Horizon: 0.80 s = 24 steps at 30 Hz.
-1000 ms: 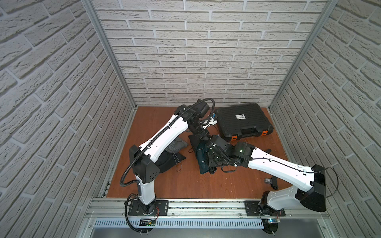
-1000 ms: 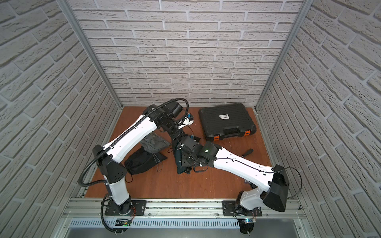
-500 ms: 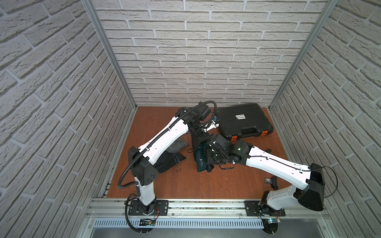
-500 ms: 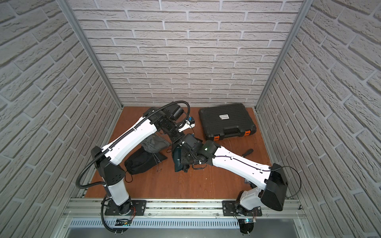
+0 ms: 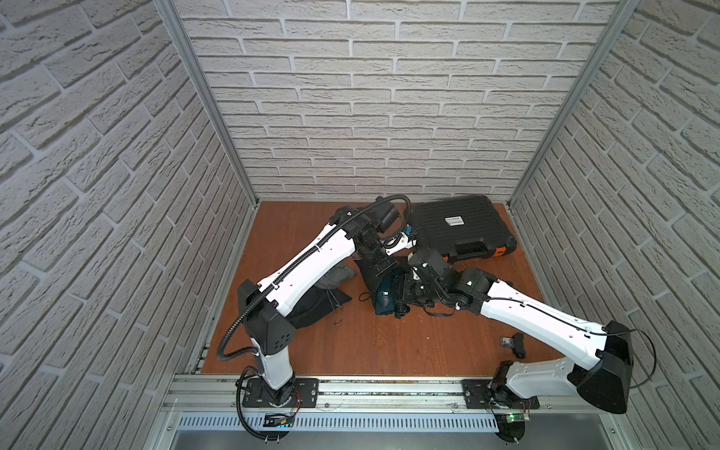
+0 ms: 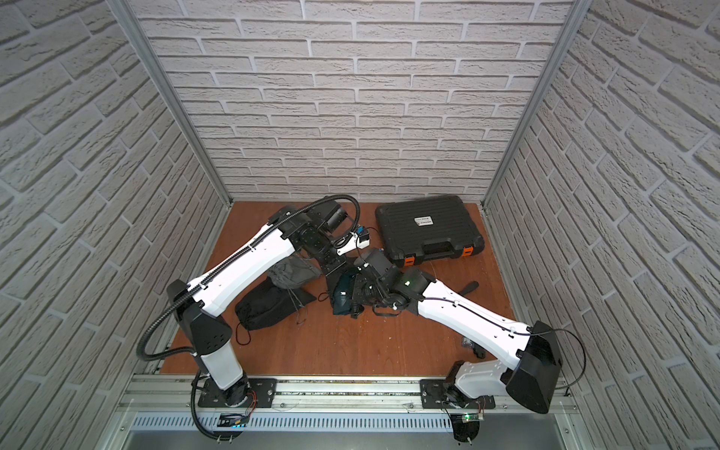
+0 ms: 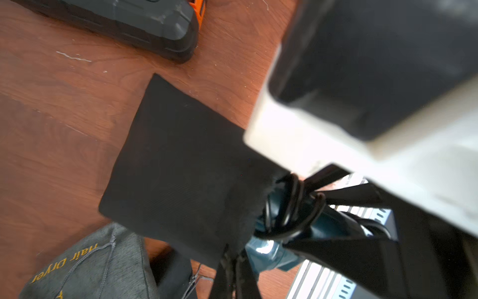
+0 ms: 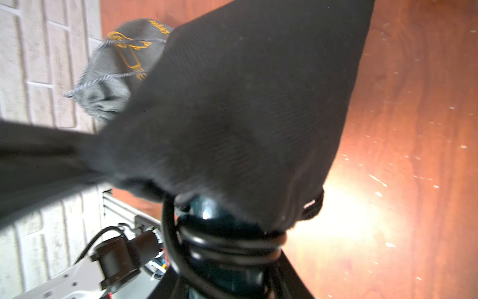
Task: Pack away hair dryers
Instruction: Place the hair dryer in the drawstring bag.
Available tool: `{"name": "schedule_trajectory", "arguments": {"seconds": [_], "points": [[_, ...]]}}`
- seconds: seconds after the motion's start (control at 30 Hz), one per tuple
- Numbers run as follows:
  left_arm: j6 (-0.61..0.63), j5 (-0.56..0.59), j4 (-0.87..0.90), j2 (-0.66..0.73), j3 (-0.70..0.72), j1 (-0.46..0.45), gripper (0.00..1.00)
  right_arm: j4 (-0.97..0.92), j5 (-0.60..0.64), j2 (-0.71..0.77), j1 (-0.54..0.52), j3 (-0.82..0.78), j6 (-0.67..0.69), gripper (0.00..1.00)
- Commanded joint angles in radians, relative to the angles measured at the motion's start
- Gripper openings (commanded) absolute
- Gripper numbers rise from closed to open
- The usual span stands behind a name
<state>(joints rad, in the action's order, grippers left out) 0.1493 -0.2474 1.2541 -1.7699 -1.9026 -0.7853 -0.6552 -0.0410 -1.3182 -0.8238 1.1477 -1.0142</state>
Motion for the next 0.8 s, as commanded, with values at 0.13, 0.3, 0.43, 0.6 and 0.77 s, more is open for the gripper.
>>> {"name": "schedule_trajectory", "arguments": {"seconds": [0.13, 0.3, 0.43, 0.6, 0.77], "points": [[0.058, -0.102, 0.052, 0.032, -0.012, -0.036, 0.00, 0.135, -0.017, 0.033, 0.029, -0.037, -0.044, 0.03], [0.078, -0.125, 0.069, 0.043, -0.015, -0.044, 0.00, 0.164, -0.035, 0.028, 0.042, -0.052, -0.068, 0.02], [0.089, -0.132, 0.087, 0.045, -0.029, -0.044, 0.00, 0.167, 0.006, 0.067, 0.046, -0.073, -0.092, 0.03], [0.095, -0.199, 0.115, 0.049, -0.055, -0.024, 0.00, 0.145, 0.069, 0.122, 0.048, -0.092, -0.104, 0.06], [0.086, -0.281, 0.125, 0.043, -0.063, 0.004, 0.00, 0.194, 0.070, 0.149, 0.048, -0.109, -0.108, 0.09]]}}
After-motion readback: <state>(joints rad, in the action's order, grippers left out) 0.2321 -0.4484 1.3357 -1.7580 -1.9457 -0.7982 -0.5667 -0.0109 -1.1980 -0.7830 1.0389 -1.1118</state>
